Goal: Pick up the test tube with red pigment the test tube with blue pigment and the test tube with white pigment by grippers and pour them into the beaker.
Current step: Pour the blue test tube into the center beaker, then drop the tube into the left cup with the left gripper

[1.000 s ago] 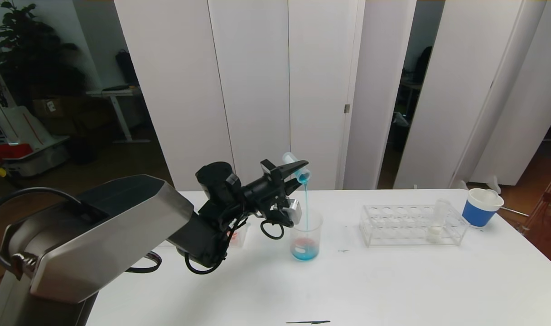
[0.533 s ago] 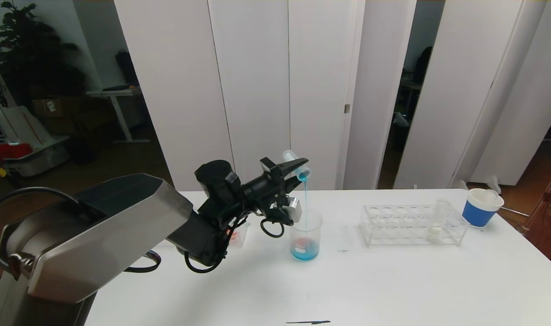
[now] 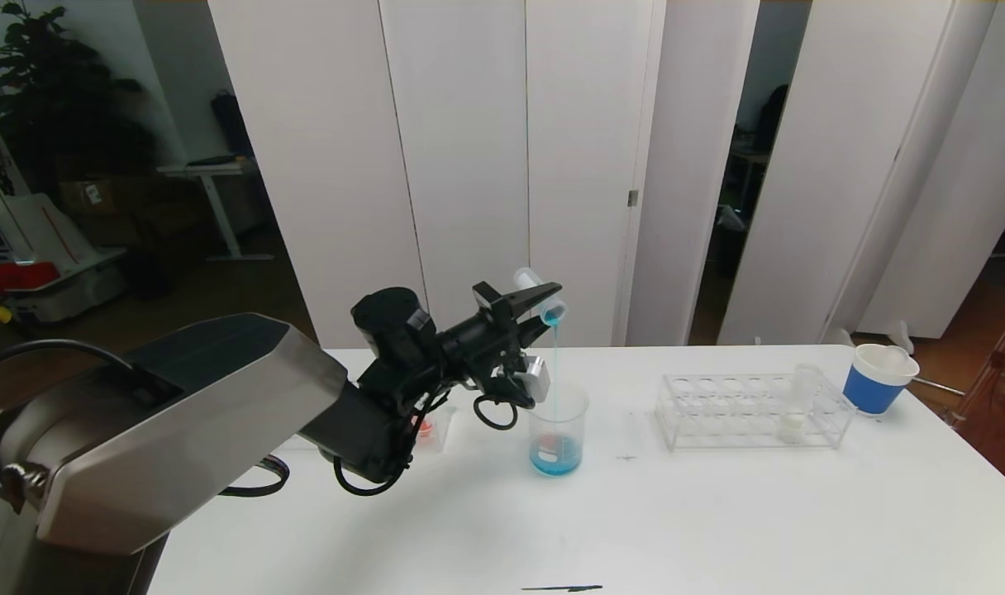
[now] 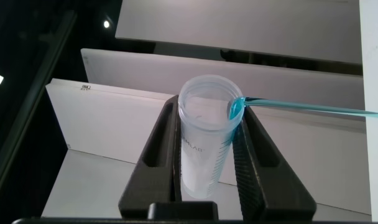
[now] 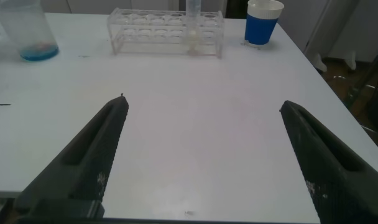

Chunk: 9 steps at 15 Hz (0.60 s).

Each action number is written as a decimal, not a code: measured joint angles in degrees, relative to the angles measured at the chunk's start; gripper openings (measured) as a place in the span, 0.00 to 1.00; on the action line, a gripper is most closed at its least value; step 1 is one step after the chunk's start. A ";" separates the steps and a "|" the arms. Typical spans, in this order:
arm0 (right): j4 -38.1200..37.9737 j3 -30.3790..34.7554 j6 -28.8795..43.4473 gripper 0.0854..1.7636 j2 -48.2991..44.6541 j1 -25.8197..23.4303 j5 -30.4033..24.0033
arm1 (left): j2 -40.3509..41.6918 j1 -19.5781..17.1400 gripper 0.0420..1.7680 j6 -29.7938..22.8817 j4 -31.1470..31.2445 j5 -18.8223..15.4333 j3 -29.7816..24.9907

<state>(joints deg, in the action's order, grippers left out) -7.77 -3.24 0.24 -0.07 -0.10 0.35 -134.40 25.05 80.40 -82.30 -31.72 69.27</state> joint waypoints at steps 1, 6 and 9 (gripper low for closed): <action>0.00 0.00 0.00 0.99 0.00 0.00 0.00 | 0.04 -0.02 0.30 0.06 -0.02 -0.02 0.00; 0.00 0.00 0.02 0.99 0.00 0.00 0.00 | 0.15 0.00 0.30 0.35 -0.02 0.00 -0.02; 0.00 0.00 0.02 0.99 0.00 0.00 0.00 | 0.15 0.00 0.30 0.35 -0.09 -0.02 -0.06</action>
<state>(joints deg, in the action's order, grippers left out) -7.77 -3.24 0.27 -0.07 -0.10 0.35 -134.25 25.05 80.75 -82.38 -31.74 69.21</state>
